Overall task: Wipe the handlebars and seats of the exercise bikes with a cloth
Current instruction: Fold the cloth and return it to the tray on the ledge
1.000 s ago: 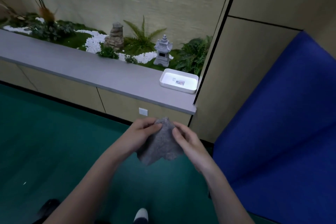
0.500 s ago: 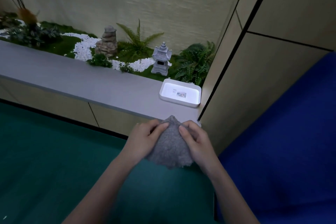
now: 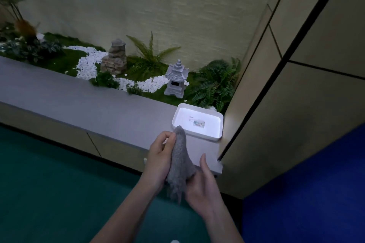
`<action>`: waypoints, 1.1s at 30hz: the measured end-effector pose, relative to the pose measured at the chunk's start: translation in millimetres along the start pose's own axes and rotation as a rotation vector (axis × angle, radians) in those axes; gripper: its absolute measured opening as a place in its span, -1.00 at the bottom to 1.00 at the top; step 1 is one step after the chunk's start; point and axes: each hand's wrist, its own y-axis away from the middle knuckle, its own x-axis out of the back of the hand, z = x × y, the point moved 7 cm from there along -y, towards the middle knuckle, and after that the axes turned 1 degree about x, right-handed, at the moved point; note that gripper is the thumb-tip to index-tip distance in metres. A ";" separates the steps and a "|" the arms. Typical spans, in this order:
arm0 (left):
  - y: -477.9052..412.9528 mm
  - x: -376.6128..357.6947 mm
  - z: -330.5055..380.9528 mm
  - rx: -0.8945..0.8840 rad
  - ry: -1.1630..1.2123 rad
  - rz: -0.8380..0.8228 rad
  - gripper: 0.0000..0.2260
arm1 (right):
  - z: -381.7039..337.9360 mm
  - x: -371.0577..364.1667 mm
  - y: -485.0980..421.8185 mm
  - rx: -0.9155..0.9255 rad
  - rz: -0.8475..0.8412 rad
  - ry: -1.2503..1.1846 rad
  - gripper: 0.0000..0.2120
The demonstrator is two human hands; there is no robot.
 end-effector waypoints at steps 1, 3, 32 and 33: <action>-11.6 -5.5 -0.1 -0.010 -0.014 0.013 -0.74 | -3.4 2.1 -9.6 -0.027 0.015 -0.007 -0.34; -33.9 -14.2 -1.2 -0.040 -0.063 0.030 -0.77 | -17.9 6.8 -27.3 -0.030 0.087 -0.007 -0.45; -386.4 1.0 -100.5 0.031 -0.793 -0.205 -0.88 | -245.5 44.6 -259.7 0.782 0.842 0.729 -0.90; -395.1 -0.2 -109.2 0.033 -0.804 -0.213 -0.87 | -252.1 55.4 -265.3 0.762 0.868 0.756 -0.91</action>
